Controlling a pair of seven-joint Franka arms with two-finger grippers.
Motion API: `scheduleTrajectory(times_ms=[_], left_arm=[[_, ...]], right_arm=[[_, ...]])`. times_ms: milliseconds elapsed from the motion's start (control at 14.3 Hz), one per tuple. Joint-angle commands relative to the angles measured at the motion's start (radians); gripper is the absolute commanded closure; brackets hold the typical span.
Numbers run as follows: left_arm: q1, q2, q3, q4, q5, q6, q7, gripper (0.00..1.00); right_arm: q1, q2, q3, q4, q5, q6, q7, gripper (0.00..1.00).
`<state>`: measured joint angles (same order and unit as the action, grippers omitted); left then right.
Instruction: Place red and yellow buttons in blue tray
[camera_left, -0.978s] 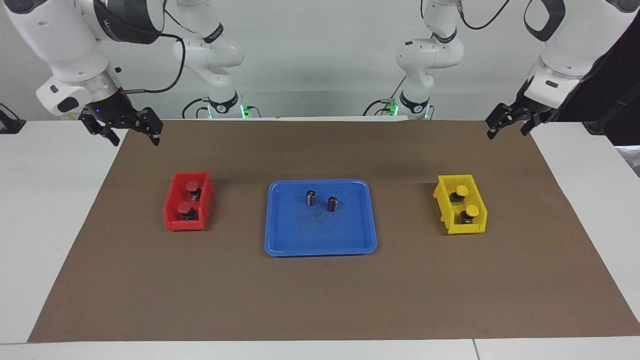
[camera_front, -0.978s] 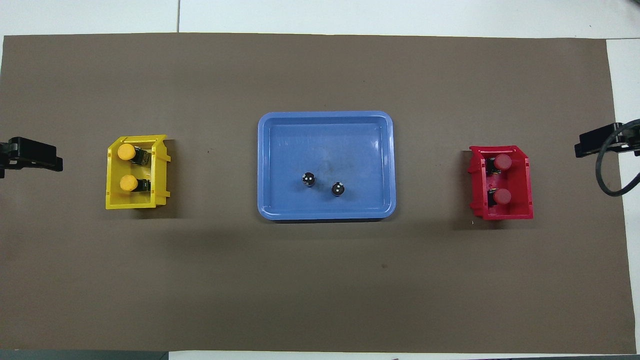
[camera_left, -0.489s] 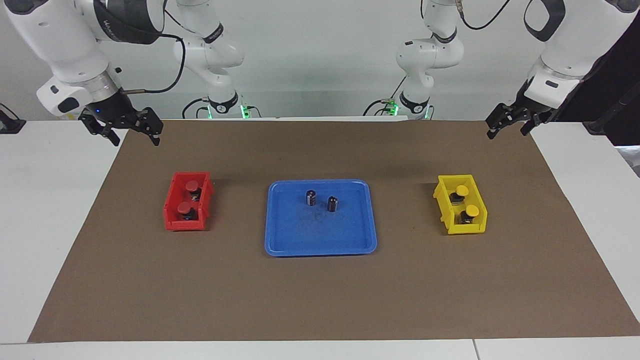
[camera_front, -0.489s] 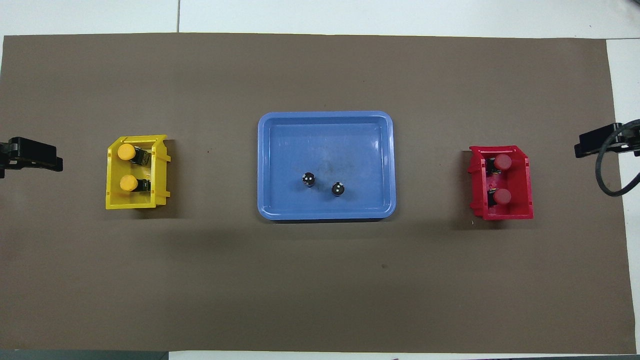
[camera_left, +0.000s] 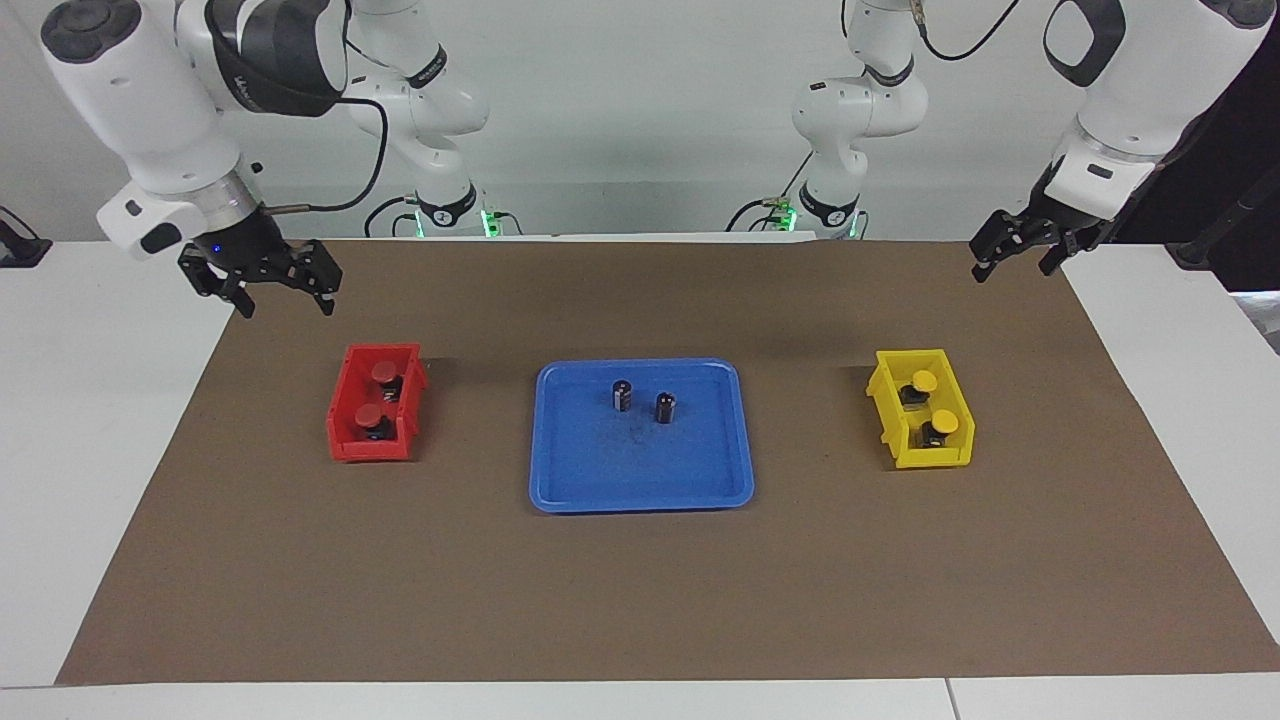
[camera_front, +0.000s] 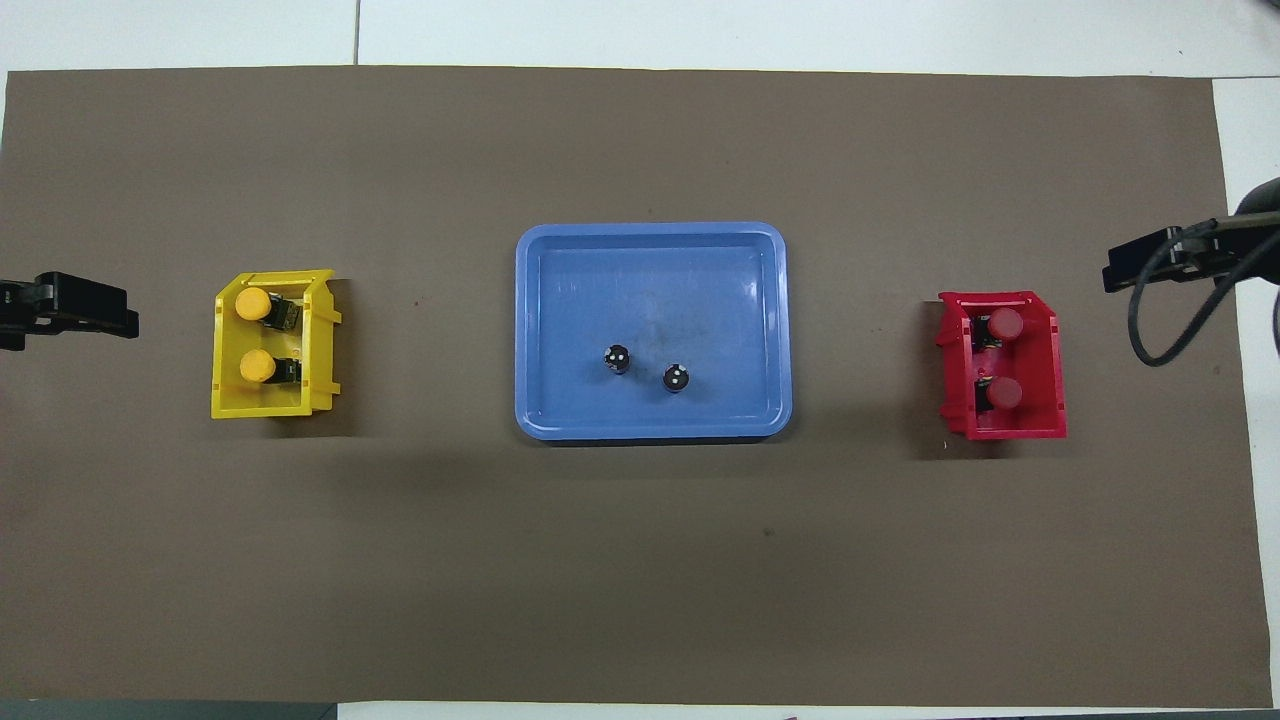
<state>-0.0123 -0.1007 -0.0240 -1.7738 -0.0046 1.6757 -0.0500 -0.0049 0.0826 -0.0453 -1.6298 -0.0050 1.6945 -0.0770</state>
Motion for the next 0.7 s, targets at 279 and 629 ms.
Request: scheduleTrajectory(times_ms=[279, 629], left_arm=[[-0.014, -0.048, 0.006, -0.269, -0.003, 0.275, 0.004, 0.05], [-0.026, 0.022, 0.006, -0.355, -0.005, 0.447, -0.001, 0.05]], right_arm=[[-0.006, 0.078, 0.007, -0.168, 0.027, 0.230, -0.018, 0.11], [-0.015, 0.081, 0.007, -0.286, 0.027, 0.368, -0.021, 0.21]])
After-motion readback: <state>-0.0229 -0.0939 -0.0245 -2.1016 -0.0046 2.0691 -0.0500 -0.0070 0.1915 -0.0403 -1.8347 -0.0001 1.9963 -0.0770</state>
